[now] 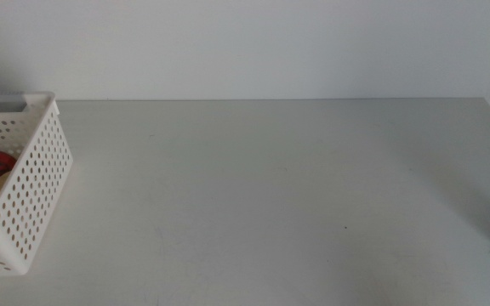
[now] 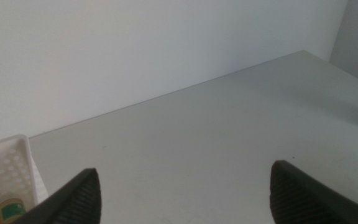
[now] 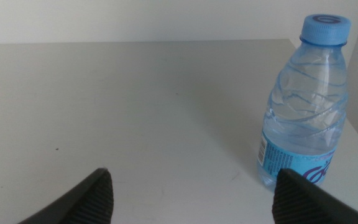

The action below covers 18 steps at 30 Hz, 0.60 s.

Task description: Use arms to grab the bottles and put them into the dustbin to the left of the table.

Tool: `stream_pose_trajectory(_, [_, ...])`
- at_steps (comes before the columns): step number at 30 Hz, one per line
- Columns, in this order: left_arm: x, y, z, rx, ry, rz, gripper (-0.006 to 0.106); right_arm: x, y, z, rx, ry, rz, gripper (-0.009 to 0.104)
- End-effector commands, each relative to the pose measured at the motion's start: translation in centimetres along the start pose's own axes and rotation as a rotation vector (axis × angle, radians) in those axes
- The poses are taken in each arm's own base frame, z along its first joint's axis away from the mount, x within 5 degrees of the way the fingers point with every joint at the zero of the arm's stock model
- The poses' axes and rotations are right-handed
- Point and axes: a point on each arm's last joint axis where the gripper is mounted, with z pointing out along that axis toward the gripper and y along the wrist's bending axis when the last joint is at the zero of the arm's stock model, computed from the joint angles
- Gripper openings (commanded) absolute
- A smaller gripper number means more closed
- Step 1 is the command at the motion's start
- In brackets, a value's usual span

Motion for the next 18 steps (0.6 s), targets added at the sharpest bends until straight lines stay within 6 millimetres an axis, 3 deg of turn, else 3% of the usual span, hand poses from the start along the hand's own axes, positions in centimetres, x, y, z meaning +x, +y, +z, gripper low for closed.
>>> stream_pose_trajectory(1, [-1.2,-0.1,-0.1,0.012,-0.080,-0.026,0.092,-1.4,0.0,-0.3,0.009,-0.136,-0.022,0.066])
stream_pose_trajectory(11, [-1.2,-0.1,-0.1,0.012,-0.080,-0.026,0.092,-2.6,0.0,-0.4,0.017,-0.262,-0.083,0.066])
stream_pose_trajectory(18, [-1.2,-0.1,-0.1,0.012,-0.080,-0.026,0.092,-2.7,0.0,0.9,0.016,-0.192,-0.096,0.066])
